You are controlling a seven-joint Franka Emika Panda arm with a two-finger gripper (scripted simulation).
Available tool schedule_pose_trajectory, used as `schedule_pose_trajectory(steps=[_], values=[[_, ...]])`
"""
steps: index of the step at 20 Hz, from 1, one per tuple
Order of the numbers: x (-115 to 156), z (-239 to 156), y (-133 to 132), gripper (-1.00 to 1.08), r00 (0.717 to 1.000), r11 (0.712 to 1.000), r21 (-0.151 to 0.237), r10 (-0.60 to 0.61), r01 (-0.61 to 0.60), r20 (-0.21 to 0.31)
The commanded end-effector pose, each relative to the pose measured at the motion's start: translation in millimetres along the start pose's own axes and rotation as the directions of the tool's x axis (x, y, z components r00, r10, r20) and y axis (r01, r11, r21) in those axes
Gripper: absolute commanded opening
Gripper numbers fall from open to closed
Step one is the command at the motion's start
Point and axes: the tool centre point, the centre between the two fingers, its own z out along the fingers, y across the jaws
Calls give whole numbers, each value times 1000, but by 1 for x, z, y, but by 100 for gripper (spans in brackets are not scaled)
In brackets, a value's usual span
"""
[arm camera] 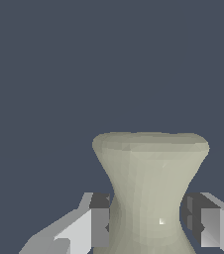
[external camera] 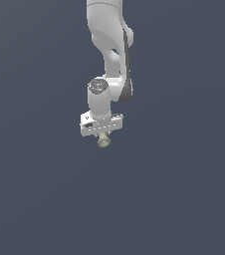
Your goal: Pick up the object and move it to a goal position.
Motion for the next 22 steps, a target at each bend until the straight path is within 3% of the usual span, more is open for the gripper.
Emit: schedule_pose_trajectory(steps=[1,11,22], values=[[7,-5,-3,-100,1000,1000,-9,6,-6,-16],[51,-42,-21,-100,990,995,-71,54,-64,-133],[103,-96,-44,-100,952,978,-143,103,-149,-287]])
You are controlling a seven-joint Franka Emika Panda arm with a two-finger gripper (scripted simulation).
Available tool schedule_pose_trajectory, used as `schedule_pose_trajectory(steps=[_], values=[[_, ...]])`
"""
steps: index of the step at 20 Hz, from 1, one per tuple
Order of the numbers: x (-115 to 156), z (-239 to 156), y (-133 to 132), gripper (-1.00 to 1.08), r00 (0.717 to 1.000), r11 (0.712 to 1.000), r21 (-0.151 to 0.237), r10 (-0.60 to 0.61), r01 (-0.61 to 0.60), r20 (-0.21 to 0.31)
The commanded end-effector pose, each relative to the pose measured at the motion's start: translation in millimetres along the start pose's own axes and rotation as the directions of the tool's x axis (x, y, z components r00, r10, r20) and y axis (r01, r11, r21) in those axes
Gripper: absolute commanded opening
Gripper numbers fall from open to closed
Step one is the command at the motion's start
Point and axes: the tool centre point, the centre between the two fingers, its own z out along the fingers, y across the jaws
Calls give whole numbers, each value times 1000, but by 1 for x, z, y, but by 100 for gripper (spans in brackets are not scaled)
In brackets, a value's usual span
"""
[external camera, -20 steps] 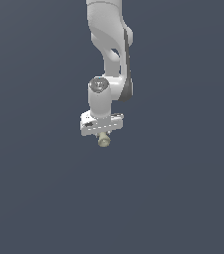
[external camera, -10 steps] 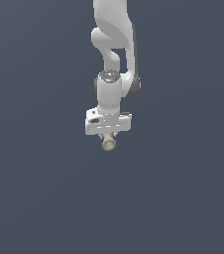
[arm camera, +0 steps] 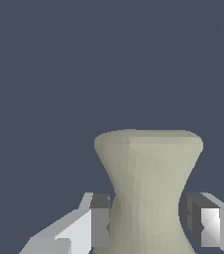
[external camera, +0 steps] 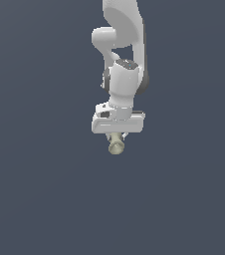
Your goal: Pick up the object and move it to a goal position.
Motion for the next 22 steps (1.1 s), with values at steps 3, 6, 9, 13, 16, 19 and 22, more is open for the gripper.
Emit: schedule_pose_trajectory(steps=[3,6,9,13,16,19,22], values=[[22,-17,-8,-100,998,999,-33,26,-27,-57],[36,-29,-13,-100,995,998,-54,40,-45,-93],[49,-40,-18,-100,990,995,-73,53,-63,-127],[65,-55,-25,-100,982,991,-98,69,-87,-173],[77,-67,-30,-100,975,988,-115,81,-106,-207],[89,-79,-35,-100,966,983,-133,91,-126,-242],[100,-92,-40,-100,956,978,-150,101,-146,-277]])
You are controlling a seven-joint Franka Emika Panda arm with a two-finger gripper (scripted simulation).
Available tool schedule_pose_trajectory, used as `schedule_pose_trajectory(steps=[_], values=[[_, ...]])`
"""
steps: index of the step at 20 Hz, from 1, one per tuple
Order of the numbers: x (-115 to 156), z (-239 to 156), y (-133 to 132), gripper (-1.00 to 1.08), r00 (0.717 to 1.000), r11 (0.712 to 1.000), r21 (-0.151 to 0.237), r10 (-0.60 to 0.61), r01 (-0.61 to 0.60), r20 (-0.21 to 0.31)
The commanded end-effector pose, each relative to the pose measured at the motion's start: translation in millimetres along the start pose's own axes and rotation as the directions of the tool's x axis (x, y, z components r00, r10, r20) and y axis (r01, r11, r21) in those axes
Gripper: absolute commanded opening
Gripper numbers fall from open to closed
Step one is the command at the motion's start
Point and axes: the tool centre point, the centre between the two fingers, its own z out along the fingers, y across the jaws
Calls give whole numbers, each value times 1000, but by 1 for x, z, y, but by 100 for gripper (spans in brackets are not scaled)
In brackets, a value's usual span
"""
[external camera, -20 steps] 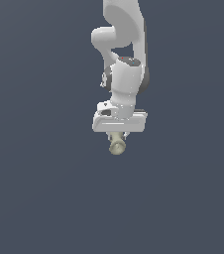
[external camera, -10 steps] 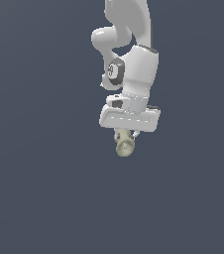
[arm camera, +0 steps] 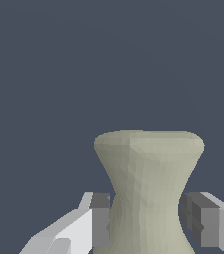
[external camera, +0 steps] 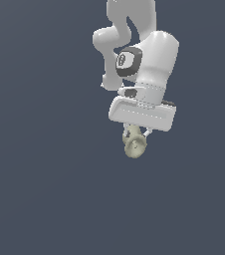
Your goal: Pick up the object and move it to a goal position.
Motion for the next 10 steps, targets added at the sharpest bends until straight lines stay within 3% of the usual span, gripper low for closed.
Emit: schedule_pose_trajectory(steps=[1,10], values=[[12,-9,-4,-100,999,1000,-19,14,-14,-30],[56,-45,-20,-100,988,994,-87,60,-73,-146]])
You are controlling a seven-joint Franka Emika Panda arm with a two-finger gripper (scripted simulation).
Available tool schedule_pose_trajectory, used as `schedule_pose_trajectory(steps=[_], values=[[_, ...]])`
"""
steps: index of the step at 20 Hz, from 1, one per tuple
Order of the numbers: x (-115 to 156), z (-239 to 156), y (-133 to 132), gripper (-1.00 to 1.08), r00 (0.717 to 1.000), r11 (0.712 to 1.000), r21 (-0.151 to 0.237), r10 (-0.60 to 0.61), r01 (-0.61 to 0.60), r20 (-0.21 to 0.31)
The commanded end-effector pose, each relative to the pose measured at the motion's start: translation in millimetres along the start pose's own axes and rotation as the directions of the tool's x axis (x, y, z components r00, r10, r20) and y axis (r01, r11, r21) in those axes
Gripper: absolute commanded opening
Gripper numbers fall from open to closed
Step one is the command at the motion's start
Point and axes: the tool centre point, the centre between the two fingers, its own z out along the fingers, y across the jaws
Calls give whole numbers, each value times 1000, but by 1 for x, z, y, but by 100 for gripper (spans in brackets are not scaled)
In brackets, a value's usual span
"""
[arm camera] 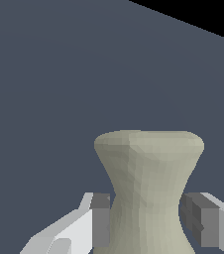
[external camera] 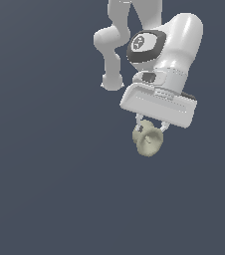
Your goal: Pick up the object and move it to a goal position.
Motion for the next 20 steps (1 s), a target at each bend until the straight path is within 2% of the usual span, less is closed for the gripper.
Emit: schedule_pose_trajectory(steps=[1,9,20], values=[[14,-11,-5,-100,999,1000,-22,16,-17,-36],[64,-53,-23,-100,983,991,-100,68,-86,-169],[127,-121,-52,-100,928,961,-194,118,-196,-353]])
